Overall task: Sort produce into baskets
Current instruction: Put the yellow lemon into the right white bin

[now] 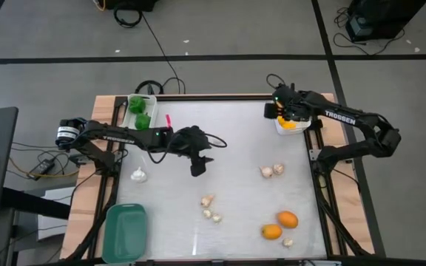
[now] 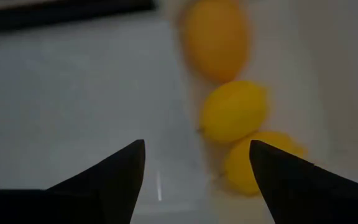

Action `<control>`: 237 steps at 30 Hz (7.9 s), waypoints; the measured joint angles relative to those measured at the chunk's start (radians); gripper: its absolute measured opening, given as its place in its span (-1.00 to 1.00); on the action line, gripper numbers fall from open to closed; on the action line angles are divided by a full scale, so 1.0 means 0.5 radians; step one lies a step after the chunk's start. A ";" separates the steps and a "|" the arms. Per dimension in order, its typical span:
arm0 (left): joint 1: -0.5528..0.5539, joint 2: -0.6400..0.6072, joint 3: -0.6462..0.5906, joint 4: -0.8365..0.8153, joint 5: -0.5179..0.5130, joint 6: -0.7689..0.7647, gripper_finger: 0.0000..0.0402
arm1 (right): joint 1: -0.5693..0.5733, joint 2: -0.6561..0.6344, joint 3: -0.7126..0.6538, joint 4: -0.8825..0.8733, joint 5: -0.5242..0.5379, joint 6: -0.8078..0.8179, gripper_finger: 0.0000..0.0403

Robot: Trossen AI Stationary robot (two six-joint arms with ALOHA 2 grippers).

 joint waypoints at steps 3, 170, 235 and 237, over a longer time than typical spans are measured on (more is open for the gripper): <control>0.000 0.005 0.000 0.159 0.103 0.010 0.24 | 0.134 -0.023 0.000 0.082 -0.054 -0.016 0.47; -0.197 0.010 -0.156 0.532 -0.066 -0.641 0.18 | 2.022 -0.054 -0.026 0.411 -0.319 -0.068 0.63; -0.290 0.011 -0.156 0.374 -0.291 -0.805 0.18 | 3.167 0.822 -0.040 1.002 -0.253 0.157 0.67; -0.290 0.011 -0.156 0.427 -0.246 -0.703 0.18 | 3.150 0.812 -0.040 0.995 -0.245 0.168 0.57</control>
